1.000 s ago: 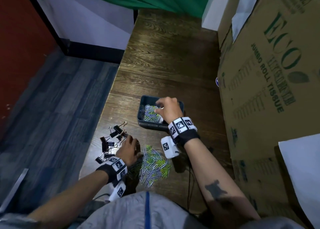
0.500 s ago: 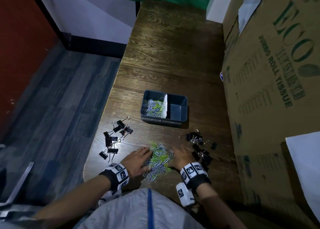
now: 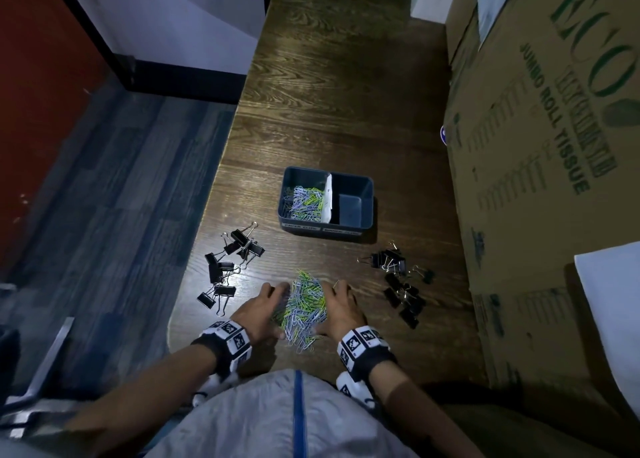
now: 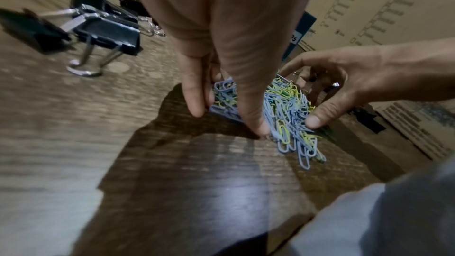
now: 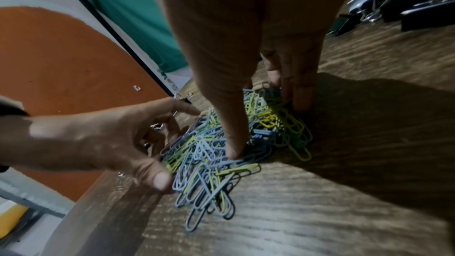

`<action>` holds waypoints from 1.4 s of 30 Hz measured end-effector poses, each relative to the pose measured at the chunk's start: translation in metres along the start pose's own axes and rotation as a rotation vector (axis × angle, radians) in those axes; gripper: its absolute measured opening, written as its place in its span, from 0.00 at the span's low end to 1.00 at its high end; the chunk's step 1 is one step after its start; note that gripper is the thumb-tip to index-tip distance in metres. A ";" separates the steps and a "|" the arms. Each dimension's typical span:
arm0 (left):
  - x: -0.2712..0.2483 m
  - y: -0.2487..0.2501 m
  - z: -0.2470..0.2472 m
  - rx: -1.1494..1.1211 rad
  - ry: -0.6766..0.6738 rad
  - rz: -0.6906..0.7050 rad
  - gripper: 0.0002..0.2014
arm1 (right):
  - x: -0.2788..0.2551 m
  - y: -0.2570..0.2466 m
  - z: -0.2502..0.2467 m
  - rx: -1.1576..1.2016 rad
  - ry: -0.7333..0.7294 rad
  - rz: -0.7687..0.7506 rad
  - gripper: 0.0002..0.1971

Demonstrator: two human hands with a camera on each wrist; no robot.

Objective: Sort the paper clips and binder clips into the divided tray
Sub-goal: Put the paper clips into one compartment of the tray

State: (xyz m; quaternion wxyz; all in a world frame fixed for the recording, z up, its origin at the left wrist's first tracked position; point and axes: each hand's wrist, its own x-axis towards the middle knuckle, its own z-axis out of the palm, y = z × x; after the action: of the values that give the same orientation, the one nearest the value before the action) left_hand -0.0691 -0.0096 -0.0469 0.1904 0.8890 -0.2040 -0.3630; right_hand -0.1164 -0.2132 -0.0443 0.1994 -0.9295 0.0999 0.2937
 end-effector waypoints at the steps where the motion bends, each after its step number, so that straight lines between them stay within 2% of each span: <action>1: 0.003 0.005 0.001 -0.014 0.003 0.005 0.55 | 0.000 -0.002 0.000 0.007 0.012 0.001 0.52; 4: 0.009 0.017 0.000 0.045 0.043 0.036 0.46 | 0.000 -0.006 -0.002 0.014 0.063 -0.023 0.42; 10: 0.012 0.020 -0.010 0.044 0.121 0.090 0.13 | 0.005 -0.001 -0.010 0.111 0.095 -0.045 0.28; 14: 0.015 0.018 -0.022 -0.048 0.153 0.074 0.05 | 0.005 0.000 -0.028 0.184 0.128 0.012 0.17; 18: 0.010 0.017 -0.031 -0.083 0.212 0.100 0.03 | 0.001 0.005 -0.038 0.181 0.126 0.019 0.11; 21: 0.007 0.019 -0.044 -0.094 0.279 0.134 0.04 | -0.006 0.013 -0.037 0.181 0.150 0.008 0.09; 24: 0.005 0.031 -0.074 -0.133 0.344 0.223 0.07 | -0.006 0.014 -0.044 0.144 0.177 0.024 0.10; 27: 0.007 0.054 -0.110 -0.119 0.459 0.303 0.04 | -0.007 0.010 -0.055 0.111 0.160 -0.007 0.09; 31: 0.022 0.081 -0.155 -0.145 0.579 0.306 0.01 | -0.010 0.004 -0.073 0.133 0.213 -0.047 0.07; 34: 0.043 0.092 -0.176 -0.159 0.622 0.326 0.05 | -0.018 -0.011 -0.105 0.158 0.216 -0.108 0.07; 38: 0.059 0.084 -0.174 -0.144 0.596 0.293 0.21 | -0.024 -0.029 -0.141 0.162 0.279 -0.214 0.07; 42: 0.051 0.056 -0.136 -0.058 0.579 0.237 0.13 | -0.022 -0.054 -0.189 0.183 0.365 -0.263 0.05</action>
State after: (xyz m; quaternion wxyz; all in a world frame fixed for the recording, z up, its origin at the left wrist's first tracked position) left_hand 0.0502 -0.0564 0.0414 0.3069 0.9197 -0.2332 -0.0754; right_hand -0.0228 -0.2442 0.1267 0.2982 -0.9502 0.0387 0.0821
